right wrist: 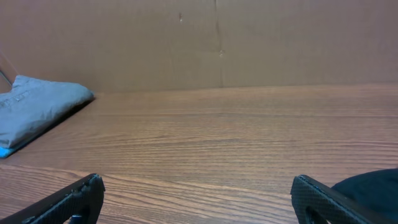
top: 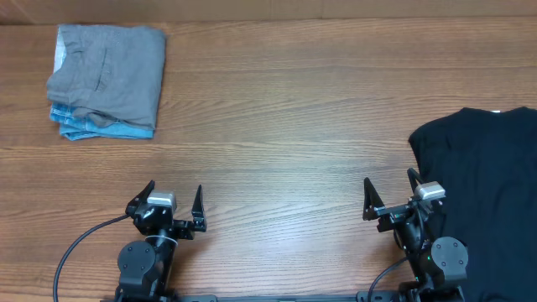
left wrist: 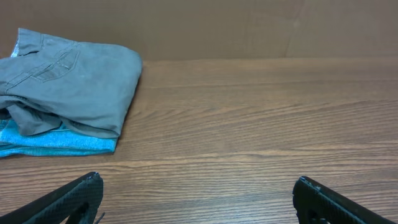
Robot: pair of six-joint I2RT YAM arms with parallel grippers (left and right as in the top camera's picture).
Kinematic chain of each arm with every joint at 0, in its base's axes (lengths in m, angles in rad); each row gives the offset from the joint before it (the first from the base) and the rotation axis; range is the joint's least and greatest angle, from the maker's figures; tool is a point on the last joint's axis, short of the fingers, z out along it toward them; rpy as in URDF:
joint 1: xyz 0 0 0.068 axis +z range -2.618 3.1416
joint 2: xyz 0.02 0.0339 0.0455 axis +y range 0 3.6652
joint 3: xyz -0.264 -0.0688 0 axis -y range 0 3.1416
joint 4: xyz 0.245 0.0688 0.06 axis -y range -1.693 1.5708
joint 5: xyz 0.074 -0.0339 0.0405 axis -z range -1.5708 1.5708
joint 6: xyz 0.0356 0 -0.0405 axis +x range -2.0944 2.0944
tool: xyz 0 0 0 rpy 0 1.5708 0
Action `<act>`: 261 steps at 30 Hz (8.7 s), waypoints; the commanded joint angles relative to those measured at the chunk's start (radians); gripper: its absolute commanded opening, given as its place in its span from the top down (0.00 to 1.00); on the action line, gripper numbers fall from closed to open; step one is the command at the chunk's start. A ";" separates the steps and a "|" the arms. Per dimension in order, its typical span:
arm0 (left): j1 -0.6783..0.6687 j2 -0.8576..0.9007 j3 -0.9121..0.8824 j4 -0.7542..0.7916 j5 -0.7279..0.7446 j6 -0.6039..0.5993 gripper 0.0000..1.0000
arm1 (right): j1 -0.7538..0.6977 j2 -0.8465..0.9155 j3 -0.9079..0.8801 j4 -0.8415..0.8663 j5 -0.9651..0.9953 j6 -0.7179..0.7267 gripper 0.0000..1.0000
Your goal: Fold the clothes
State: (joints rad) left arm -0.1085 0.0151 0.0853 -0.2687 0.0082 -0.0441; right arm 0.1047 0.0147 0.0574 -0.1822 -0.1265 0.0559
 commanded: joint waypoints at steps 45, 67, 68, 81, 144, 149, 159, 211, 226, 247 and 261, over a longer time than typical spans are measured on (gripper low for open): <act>0.010 -0.011 -0.005 0.006 0.010 0.023 0.00 | -0.004 -0.012 -0.004 0.005 0.003 0.000 0.00; 0.010 -0.011 -0.005 0.006 0.011 0.022 0.00 | -0.004 -0.012 -0.004 0.005 0.003 -0.001 0.00; 0.010 -0.011 -0.005 0.006 0.010 0.022 0.00 | -0.004 -0.012 -0.004 0.005 0.003 0.000 0.00; 0.010 -0.011 -0.005 0.006 0.011 0.022 0.00 | -0.004 -0.012 -0.004 0.005 0.003 0.000 0.00; 0.000 1.012 1.101 -0.667 0.559 0.018 0.00 | -0.004 0.811 0.851 -0.565 -0.418 0.127 0.00; -0.098 1.043 1.101 -0.734 0.410 0.030 0.00 | -0.004 0.880 0.851 -0.637 -0.282 0.175 0.00; -0.233 1.111 1.101 -0.760 0.288 0.029 0.00 | -0.004 0.973 0.854 -0.661 -0.267 0.181 0.00; -0.304 1.178 1.101 -0.763 0.298 0.029 0.00 | -0.283 1.499 1.294 -0.812 0.150 0.365 0.06; -0.304 1.215 1.101 -0.696 0.298 0.022 0.00 | -0.408 1.929 1.291 -0.767 0.074 0.251 0.17; -0.304 1.222 1.101 -0.695 0.295 0.022 0.00 | -0.410 1.862 1.372 -0.823 0.095 0.228 0.96; -0.304 1.221 1.102 -0.691 0.243 0.018 0.00 | -0.298 1.545 1.648 -0.978 -0.060 0.224 0.96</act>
State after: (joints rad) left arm -0.4065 1.2316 1.1641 -0.9611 0.2779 -0.0410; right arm -0.2588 1.6073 1.6634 -1.1751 -0.0750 0.2874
